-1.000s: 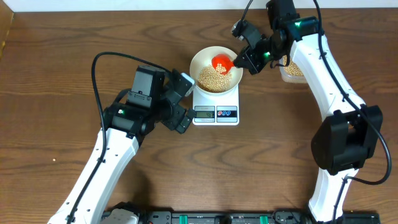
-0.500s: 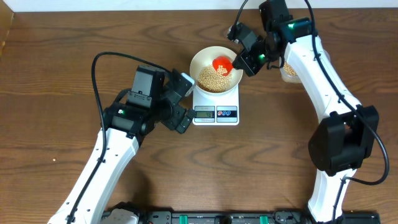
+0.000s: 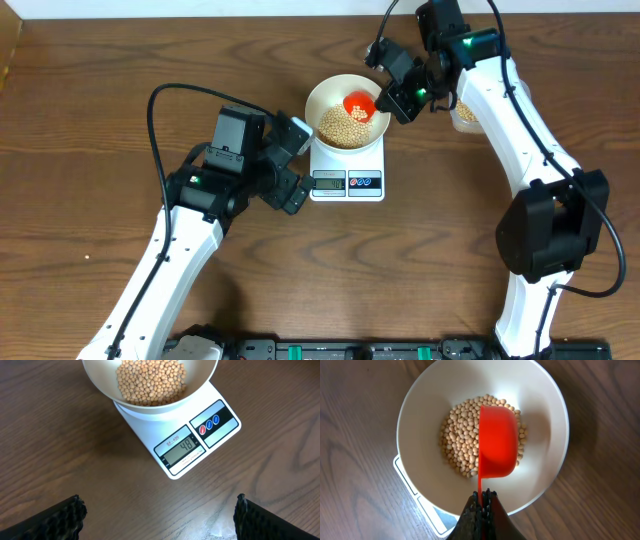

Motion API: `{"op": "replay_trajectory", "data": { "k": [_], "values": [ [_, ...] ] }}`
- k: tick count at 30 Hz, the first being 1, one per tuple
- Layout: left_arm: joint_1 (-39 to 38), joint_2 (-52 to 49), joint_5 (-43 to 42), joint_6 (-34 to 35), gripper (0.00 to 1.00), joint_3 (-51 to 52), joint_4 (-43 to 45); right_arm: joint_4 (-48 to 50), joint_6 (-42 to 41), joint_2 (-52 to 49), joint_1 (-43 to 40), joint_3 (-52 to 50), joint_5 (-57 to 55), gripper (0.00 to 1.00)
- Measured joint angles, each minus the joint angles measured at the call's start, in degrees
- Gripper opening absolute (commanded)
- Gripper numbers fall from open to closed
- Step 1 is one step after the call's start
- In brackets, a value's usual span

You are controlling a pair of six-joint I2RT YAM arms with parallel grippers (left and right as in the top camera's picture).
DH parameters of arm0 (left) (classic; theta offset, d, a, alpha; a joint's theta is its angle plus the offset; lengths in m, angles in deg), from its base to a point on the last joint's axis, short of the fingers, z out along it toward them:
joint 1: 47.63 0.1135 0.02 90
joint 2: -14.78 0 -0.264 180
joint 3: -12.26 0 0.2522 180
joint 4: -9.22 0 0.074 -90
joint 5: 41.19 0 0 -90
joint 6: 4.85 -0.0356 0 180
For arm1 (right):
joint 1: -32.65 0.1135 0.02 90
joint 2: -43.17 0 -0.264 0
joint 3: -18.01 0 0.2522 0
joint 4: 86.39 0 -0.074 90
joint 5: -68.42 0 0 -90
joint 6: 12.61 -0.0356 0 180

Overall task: Scoop item into bowl and weigh 50g on scale
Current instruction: 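Tip the red scoop further to shake more soybeans into the bowl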

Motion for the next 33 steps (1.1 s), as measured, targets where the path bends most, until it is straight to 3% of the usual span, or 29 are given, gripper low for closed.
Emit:
{"op": "replay_trajectory", "data": {
  "k": [33],
  "values": [
    [0.0,0.0,0.0,0.0,0.96,0.0,0.0,0.3,3.3,0.0,0.9,0.0,0.5,0.01]
  ]
}}
